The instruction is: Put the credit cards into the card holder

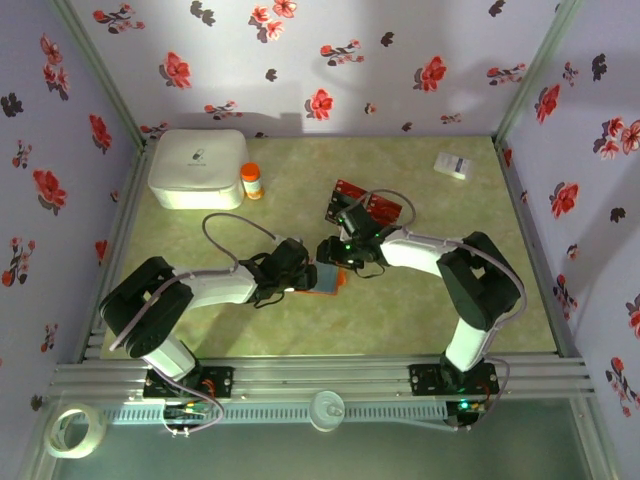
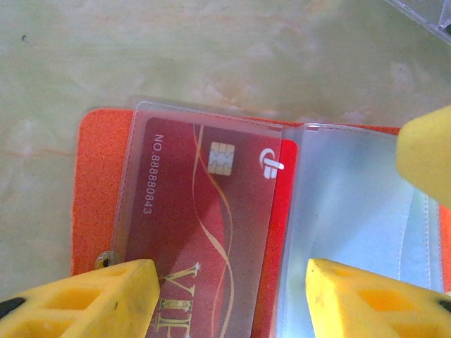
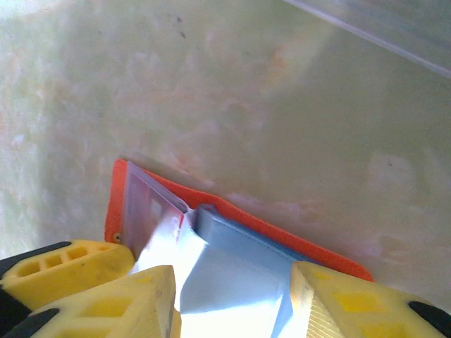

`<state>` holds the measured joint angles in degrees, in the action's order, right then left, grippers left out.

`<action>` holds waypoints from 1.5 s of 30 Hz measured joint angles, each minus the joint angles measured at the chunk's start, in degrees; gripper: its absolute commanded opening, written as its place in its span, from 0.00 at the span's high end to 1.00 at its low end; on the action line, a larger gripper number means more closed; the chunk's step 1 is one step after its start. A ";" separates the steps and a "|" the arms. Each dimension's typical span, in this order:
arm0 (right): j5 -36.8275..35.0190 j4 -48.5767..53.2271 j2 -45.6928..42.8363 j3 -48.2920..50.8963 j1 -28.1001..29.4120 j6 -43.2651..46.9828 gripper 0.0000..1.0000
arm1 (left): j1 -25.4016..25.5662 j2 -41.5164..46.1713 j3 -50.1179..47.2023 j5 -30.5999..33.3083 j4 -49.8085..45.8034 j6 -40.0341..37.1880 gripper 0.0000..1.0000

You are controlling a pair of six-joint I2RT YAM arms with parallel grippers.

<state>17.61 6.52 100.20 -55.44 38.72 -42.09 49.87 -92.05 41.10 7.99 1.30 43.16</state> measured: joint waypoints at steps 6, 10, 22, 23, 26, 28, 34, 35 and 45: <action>0.07 -1.90 1.05 0.96 0.00 -1.11 0.49 | 0.00 -0.15 0.00 0.04 0.24 0.00 0.43; 0.31 -2.49 1.07 1.09 0.00 -1.53 0.50 | 0.00 -0.15 0.00 0.04 0.24 0.00 0.43; 5.03 -7.50 1.29 1.09 -0.07 -4.94 0.53 | 0.00 1.16 0.07 -1.60 0.13 -0.02 0.20; 5.42 -8.13 1.27 1.14 -0.07 -5.42 0.53 | 0.00 1.70 0.04 -1.84 -0.39 -0.02 0.17; 6.49 -9.51 1.09 1.20 -0.04 -7.02 0.52 | 0.00 4.09 -0.20 -2.03 -2.93 0.09 0.09; 6.95 -10.19 0.66 1.27 -0.04 -8.09 0.51 | 0.00 6.78 -0.70 -1.99 -4.39 0.31 0.05; 7.56 -11.98 -0.46 1.31 1.18 -10.47 0.49 | -0.39 16.39 -0.81 -0.31 -7.37 0.66 0.00; 7.58 -12.13 -0.46 1.31 1.66 -10.75 0.48 | -0.66 17.88 -0.81 0.15 -7.80 0.70 0.00; 7.48 -15.67 2.89 -2.84 5.68 -13.75 0.47 | -4.09 27.39 -2.95 1.73 -14.34 1.73 0.00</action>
<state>25.08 -9.15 103.09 -58.28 44.40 -55.83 45.78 -64.66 38.15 9.72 -13.04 44.88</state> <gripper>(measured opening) 0.530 0.997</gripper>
